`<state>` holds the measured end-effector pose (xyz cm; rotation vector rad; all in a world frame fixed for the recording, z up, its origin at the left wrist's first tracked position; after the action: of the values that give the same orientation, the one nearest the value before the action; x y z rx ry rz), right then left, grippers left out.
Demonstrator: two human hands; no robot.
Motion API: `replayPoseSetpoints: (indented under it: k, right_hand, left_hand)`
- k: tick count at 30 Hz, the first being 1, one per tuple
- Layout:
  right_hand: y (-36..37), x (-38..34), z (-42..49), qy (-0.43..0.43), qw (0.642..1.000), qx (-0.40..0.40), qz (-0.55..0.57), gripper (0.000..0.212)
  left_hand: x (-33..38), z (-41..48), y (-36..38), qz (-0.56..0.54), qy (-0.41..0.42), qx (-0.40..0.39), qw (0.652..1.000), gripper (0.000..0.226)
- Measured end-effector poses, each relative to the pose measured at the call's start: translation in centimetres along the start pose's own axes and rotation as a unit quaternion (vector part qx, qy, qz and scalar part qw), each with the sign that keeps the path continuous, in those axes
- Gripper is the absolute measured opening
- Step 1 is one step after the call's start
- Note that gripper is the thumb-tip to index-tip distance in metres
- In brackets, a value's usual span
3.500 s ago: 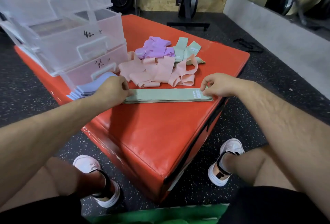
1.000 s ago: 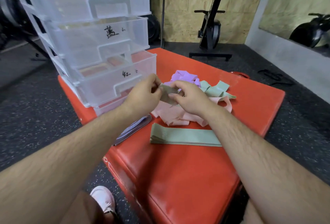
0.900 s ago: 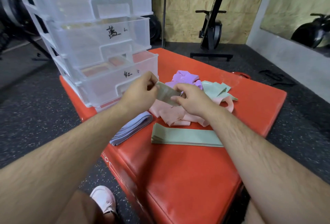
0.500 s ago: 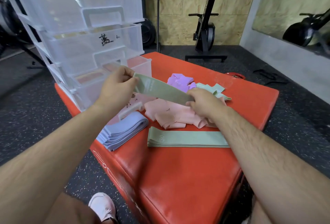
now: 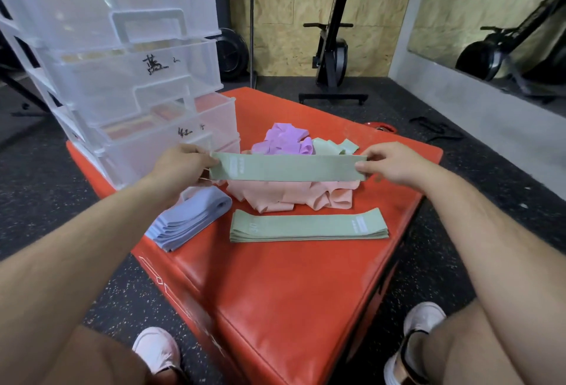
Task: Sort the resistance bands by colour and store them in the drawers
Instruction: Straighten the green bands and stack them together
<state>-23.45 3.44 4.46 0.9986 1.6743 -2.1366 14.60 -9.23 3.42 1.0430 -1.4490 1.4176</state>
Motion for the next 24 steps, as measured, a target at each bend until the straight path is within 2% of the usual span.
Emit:
replayPoseSetpoints:
  k: [4,7,10,17,24]
  right_hand:
    - [-0.4,2.0,-2.2,0.038,0.999,-0.034,0.015,0.01]
    - [-0.1,3.4,-3.4,0.055,0.997,-0.054,-0.018,0.014]
    - [0.6,4.4,-4.2,0.064,0.994,-0.065,-0.06,0.011]
    - [2.5,5.1,-5.2,0.059,0.986,-0.074,-0.14,0.012]
    - [3.2,4.8,-5.4,0.047,0.981,-0.082,-0.171,0.021]
  left_hand:
    - [-1.6,-0.7,1.8,0.06,-0.013,-0.043,0.997,0.007]
    - [-2.7,-1.5,3.4,0.102,-0.008,-0.063,0.993,0.014]
    - [-4.1,-2.5,4.7,0.151,-0.009,-0.078,0.985,0.012]
    - [-6.2,-2.7,5.9,0.196,-0.004,-0.084,0.977,0.023]
    - [-5.8,-3.0,6.0,0.237,0.031,-0.083,0.967,0.015]
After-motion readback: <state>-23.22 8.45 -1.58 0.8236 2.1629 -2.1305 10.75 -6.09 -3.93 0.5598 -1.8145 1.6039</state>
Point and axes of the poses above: each hand's wrist, its own z-axis towards the middle knuckle, its own y-axis out of the palm, x = y × z, the point moved 9 cm from there along z, towards the middle knuckle, and after that the axes turned 8 degrees about x, right-handed, at the moved point
